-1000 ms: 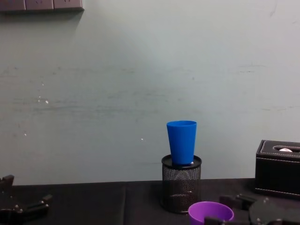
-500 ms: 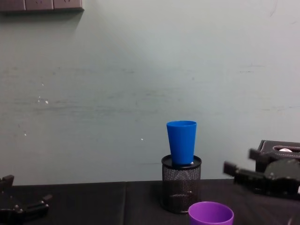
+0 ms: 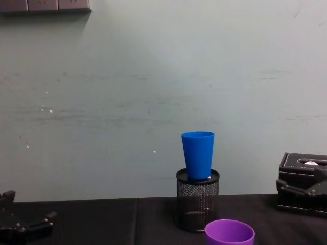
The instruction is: Pick up one cup with a gripper and tap it against the other cup.
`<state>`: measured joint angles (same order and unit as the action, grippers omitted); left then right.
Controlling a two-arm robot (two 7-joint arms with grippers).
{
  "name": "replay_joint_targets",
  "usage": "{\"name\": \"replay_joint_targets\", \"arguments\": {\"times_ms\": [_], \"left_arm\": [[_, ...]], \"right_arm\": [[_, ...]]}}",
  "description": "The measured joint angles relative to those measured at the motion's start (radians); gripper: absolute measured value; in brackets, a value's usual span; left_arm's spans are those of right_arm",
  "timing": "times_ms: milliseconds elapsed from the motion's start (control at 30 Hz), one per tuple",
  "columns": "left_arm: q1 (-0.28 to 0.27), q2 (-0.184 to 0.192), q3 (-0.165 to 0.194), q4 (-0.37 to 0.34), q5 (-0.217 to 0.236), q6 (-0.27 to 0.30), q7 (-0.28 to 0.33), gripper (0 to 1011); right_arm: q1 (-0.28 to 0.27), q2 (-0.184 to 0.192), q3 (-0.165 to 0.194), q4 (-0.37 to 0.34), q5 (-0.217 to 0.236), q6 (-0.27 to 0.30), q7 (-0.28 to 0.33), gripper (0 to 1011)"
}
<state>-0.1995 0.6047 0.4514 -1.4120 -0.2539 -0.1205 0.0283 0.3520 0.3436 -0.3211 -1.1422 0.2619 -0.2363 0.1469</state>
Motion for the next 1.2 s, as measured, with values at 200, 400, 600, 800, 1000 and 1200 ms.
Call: {"name": "replay_joint_targets", "arguments": {"times_ms": [200, 400, 600, 800, 1000, 1200], "left_arm": [[0.0, 0.0, 0.0, 0.0, 0.0, 0.0, 0.0, 1011], [0.0, 0.0, 0.0, 0.0, 0.0, 0.0, 0.0, 1011], [0.0, 0.0, 0.0, 0.0, 0.0, 0.0, 0.0, 1011], [0.0, 0.0, 0.0, 0.0, 0.0, 0.0, 0.0, 1012], [0.0, 0.0, 0.0, 0.0, 0.0, 0.0, 0.0, 1011], [0.0, 0.0, 0.0, 0.0, 0.0, 0.0, 0.0, 1011]], "right_arm": [[0.003, -0.002, 0.004, 0.003, 0.0, 0.033, 0.015, 1000], [0.004, -0.002, 0.003, 0.003, 0.0, 0.03, 0.014, 1002], [0.004, -0.002, 0.002, 0.003, 0.0, 0.027, 0.013, 1000], [0.004, -0.001, 0.001, 0.002, -0.001, 0.025, 0.011, 1000], [0.004, -0.001, 0.001, 0.002, -0.001, 0.023, 0.01, 1002], [0.004, -0.001, 0.001, 0.002, -0.001, 0.023, 0.009, 1000]]}}
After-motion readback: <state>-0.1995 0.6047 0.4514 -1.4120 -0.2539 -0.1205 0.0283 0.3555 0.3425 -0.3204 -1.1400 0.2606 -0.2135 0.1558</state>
